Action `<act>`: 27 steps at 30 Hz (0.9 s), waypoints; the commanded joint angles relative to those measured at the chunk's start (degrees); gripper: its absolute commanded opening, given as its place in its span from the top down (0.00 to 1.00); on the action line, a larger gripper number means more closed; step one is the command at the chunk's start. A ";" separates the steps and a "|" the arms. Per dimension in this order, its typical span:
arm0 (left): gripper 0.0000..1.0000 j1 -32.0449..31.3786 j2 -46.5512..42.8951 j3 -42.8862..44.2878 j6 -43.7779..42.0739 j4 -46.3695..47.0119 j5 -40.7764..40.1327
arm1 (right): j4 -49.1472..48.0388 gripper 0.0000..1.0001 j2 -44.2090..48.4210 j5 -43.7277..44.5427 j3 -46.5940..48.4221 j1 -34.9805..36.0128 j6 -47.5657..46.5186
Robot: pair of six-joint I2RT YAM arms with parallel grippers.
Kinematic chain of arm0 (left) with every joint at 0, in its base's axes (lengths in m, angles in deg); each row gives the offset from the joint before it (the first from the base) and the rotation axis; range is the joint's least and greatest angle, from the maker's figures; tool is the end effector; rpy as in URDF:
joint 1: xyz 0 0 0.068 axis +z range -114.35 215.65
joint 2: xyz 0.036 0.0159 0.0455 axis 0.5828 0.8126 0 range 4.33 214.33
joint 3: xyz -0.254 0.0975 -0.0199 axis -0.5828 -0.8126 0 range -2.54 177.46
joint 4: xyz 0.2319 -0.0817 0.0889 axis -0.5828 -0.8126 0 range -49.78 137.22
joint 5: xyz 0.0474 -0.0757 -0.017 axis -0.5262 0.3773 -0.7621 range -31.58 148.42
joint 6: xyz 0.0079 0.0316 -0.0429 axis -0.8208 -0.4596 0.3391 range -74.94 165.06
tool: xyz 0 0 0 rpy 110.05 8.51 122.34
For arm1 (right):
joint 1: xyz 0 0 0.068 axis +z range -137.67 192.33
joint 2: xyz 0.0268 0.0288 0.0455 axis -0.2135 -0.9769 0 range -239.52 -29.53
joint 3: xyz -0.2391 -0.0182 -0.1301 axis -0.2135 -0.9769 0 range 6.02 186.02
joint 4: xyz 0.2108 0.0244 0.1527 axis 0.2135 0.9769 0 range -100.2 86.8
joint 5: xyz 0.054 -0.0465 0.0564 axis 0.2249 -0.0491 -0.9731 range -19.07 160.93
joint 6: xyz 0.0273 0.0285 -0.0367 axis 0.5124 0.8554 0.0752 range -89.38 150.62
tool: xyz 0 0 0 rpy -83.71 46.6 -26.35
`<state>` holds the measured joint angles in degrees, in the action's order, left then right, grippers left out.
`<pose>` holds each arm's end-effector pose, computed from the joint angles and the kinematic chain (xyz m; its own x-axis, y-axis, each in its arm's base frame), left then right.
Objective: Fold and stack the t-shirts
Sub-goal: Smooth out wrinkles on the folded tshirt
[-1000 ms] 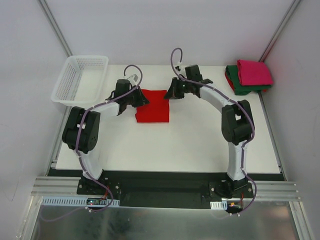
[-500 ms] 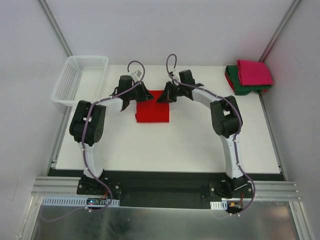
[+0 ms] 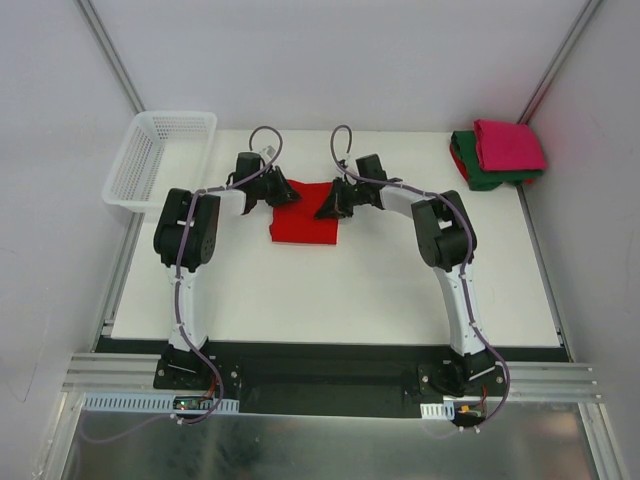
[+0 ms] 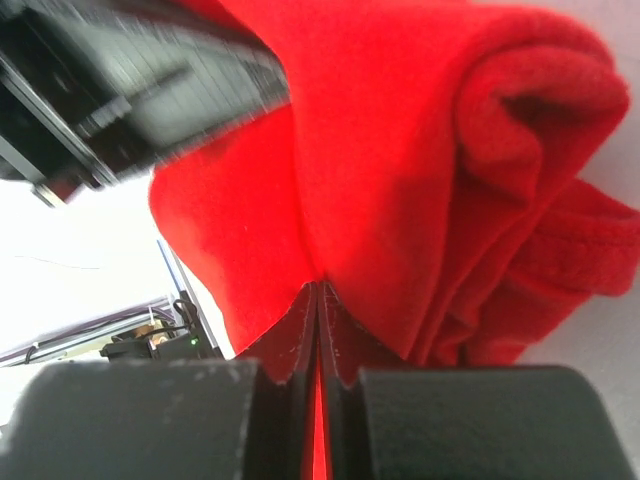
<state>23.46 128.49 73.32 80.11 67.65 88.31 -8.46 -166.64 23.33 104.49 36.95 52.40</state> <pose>0.4544 -0.1163 0.1400 -0.7265 -0.3526 -0.5898 0.2399 0.6742 -0.6985 0.4589 0.2393 0.1236 -0.8409 -0.1102 -0.5299 -0.5173 0.4519 0.7268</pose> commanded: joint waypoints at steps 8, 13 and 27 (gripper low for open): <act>1.00 3.92 4.16 9.84 2.39 -2.50 -0.53 | 2.21 0.99 4.58 0.39 -5.04 -0.98 -4.73; 1.00 4.19 3.90 10.19 1.60 -2.93 -1.32 | 5.55 0.99 7.74 1.01 -5.66 -0.98 -8.23; 1.00 4.89 -8.66 1.59 3.45 0.48 3.50 | 9.51 0.99 15.04 3.74 -3.83 -1.33 -10.53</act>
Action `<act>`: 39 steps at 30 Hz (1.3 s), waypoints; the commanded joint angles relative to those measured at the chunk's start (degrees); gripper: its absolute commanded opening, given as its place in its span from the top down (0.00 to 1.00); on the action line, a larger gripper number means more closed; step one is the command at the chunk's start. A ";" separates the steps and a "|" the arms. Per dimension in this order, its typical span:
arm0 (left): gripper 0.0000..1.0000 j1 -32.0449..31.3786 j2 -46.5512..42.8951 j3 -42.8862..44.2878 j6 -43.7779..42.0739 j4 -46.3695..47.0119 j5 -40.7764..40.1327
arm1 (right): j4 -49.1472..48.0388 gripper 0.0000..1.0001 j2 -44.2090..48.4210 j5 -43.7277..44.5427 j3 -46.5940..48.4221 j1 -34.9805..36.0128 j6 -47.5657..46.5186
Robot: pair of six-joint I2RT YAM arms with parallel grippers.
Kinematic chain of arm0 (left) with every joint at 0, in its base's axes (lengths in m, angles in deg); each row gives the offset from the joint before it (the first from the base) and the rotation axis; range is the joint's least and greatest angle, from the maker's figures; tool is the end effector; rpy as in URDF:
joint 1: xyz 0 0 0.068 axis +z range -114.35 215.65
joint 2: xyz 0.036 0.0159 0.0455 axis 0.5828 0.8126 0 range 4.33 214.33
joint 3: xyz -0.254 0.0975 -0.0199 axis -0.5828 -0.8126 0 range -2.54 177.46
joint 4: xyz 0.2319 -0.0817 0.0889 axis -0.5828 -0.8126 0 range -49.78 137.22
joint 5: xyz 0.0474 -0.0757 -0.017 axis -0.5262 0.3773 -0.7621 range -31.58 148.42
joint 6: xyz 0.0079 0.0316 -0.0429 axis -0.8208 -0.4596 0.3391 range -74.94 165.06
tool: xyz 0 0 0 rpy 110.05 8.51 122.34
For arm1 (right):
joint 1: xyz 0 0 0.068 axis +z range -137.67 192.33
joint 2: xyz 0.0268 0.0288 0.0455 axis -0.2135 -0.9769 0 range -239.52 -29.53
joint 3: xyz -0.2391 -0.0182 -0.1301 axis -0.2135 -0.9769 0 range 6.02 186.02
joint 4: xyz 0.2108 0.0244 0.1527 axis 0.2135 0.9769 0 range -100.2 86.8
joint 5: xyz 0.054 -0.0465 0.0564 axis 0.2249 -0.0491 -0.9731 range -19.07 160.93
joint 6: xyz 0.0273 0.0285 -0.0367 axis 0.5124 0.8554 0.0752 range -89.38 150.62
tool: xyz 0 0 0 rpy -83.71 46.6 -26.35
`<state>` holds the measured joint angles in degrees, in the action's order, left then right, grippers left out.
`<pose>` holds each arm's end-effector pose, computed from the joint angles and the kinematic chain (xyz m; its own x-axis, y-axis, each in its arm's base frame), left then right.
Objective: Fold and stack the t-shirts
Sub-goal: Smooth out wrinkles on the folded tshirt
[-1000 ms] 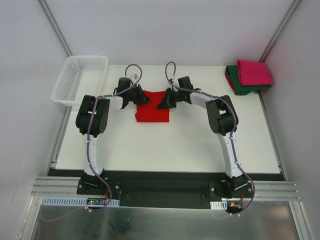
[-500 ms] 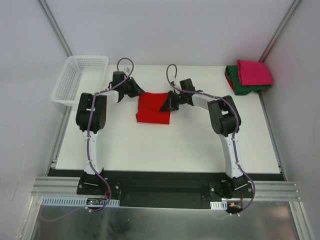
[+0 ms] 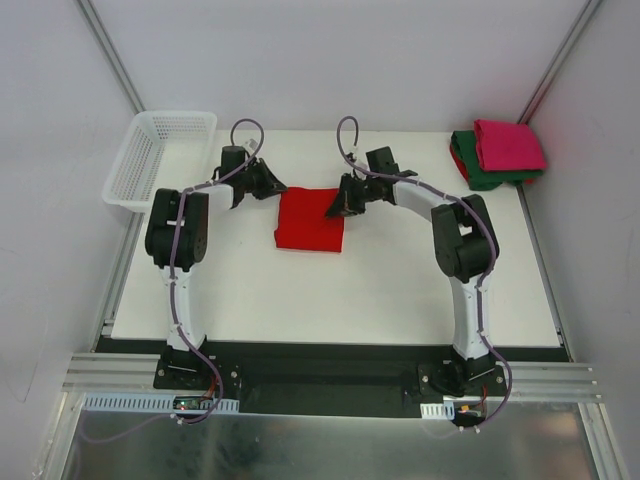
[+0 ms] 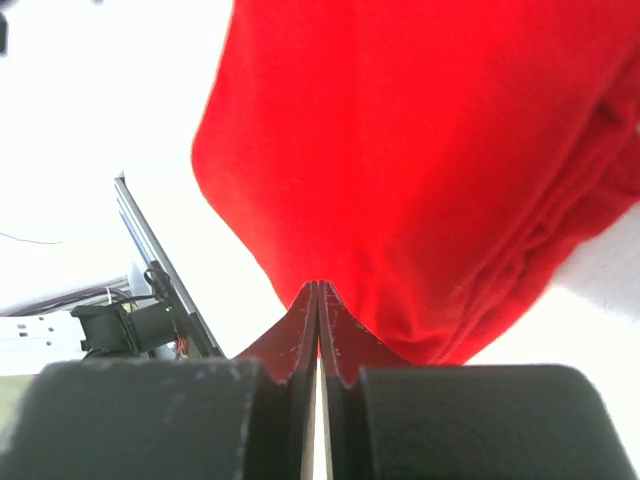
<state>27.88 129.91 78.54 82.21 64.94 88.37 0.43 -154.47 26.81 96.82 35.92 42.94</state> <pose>0.4772 -0.0831 0.1521 -0.6933 -0.4336 -0.5756 0.1757 0.6729 -0.7185 0.4284 0.2141 0.1719 -0.7885 -0.1773 -0.5890 -0.5855 0.5097 0.6304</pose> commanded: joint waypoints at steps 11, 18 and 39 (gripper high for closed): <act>1.00 0.04 -25.11 -23.06 8.64 13.66 9.15 | -0.61 0.99 -8.20 -1.67 15.01 -0.74 2.10; 1.00 -4.88 -25.83 -29.48 8.73 16.39 9.42 | -1.31 0.99 -13.21 -1.15 16.86 -1.18 3.42; 1.00 -10.42 -20.64 -41.52 6.89 18.85 4.94 | -2.20 0.99 -12.69 0.00 12.73 -2.24 2.80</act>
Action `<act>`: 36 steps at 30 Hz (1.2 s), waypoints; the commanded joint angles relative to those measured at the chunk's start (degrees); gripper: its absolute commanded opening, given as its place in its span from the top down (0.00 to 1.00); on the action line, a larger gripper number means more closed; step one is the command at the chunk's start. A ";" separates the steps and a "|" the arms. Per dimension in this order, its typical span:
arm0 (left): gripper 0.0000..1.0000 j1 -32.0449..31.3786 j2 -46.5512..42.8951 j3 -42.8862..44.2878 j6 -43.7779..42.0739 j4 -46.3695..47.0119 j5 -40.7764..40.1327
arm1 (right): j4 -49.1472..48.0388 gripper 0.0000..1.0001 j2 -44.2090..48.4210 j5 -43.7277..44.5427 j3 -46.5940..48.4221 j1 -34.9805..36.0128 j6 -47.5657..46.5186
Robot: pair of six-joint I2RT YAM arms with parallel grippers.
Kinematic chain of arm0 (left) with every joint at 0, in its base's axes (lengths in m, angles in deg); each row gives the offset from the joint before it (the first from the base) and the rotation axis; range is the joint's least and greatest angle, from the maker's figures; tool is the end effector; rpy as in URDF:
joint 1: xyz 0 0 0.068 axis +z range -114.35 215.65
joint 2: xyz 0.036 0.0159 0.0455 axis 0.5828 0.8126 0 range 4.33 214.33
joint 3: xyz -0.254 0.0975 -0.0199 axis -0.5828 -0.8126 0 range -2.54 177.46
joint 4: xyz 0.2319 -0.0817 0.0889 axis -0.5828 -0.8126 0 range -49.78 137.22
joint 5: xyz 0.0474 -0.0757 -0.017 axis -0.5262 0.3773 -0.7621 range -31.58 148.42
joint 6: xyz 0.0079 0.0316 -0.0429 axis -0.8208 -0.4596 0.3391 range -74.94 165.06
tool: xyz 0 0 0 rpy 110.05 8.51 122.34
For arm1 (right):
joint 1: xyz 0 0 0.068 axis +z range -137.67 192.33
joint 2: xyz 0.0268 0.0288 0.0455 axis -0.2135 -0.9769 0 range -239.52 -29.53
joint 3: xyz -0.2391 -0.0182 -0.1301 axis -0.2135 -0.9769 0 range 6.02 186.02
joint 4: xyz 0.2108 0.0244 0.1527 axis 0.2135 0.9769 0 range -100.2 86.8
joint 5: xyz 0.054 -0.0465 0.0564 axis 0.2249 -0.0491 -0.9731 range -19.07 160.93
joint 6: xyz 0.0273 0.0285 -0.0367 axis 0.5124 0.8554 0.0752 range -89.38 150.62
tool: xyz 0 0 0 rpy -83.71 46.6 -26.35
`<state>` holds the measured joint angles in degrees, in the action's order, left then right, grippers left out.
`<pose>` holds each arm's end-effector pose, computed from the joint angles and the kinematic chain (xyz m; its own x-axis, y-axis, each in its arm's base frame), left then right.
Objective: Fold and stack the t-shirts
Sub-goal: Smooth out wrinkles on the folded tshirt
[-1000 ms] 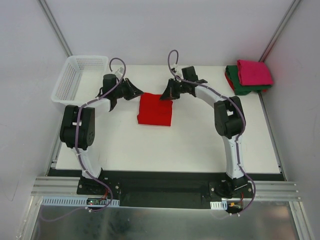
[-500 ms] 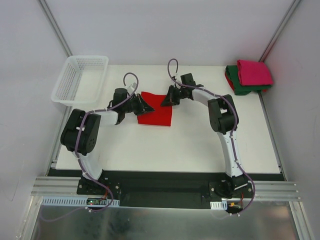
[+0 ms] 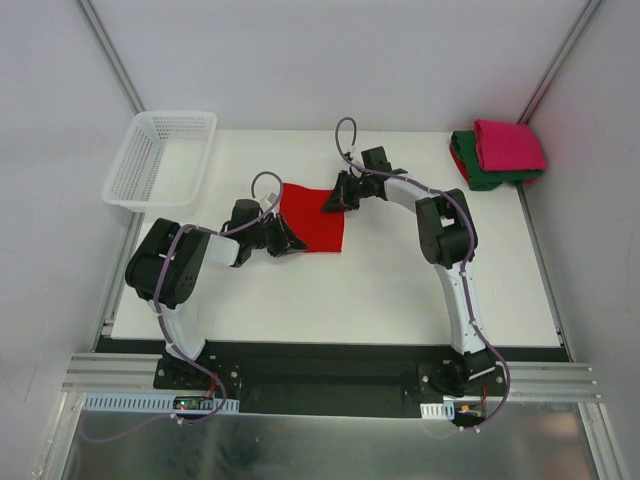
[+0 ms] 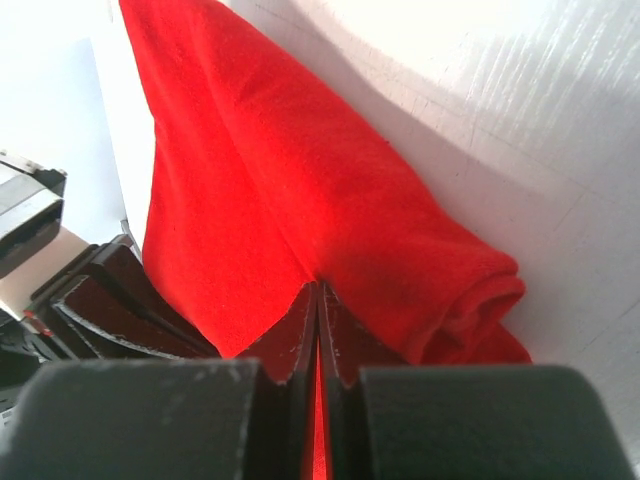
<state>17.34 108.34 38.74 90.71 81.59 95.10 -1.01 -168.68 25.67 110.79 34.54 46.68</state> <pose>0.3159 -0.1269 0.1307 -0.8523 -0.3221 -0.4121 0.2024 0.5234 -0.8277 0.4788 0.2228 0.1291 -0.8186 -0.1240 -0.5608 -0.5371 0.5115 0.6708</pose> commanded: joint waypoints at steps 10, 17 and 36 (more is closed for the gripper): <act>1.00 -0.06 0.07 -5.68 0.58 5.71 -0.39 | -0.75 0.99 3.36 0.78 -3.08 -1.56 -1.73; 1.00 -0.24 -11.45 -2.00 1.11 0.71 1.11 | -0.93 0.99 8.79 -0.18 -4.75 -1.56 -1.99; 1.00 0.37 -1.88 8.30 -2.58 -2.99 -0.21 | 0.21 0.99 27.53 0.87 -26.72 1.86 -5.85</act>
<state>17.34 105.39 46.72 89.13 77.02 94.34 -1.80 -143.04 25.80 88.38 34.46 43.51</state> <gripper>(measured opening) 0.003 0.015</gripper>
